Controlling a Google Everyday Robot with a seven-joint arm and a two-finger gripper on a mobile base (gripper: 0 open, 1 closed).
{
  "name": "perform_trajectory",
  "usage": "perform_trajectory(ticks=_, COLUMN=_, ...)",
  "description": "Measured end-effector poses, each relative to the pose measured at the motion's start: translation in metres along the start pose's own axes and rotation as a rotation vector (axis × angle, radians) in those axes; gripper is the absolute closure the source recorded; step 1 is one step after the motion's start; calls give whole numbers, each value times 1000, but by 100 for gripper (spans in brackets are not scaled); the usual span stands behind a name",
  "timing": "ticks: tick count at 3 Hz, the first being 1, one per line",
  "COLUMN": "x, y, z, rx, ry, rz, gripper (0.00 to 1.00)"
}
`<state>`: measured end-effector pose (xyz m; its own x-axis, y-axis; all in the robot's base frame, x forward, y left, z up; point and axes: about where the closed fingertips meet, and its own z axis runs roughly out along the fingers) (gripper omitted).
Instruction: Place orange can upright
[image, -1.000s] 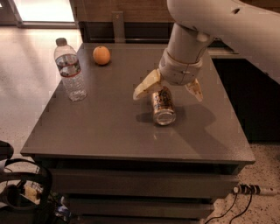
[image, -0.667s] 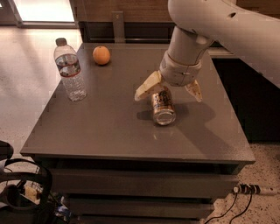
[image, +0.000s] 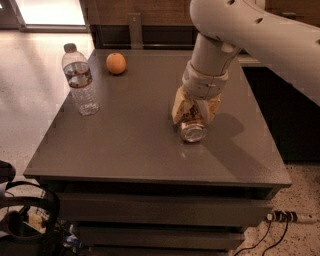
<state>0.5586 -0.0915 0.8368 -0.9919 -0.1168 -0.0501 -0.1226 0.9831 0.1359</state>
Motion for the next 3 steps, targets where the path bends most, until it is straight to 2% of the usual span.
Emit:
perform_trajectory(ticks=2, x=-1, y=2, z=1, rx=-2, ry=-7, rz=-3, gripper=99)
perform_trajectory(ticks=3, x=-1, y=2, z=1, rx=-2, ry=-8, rz=-4, gripper=100)
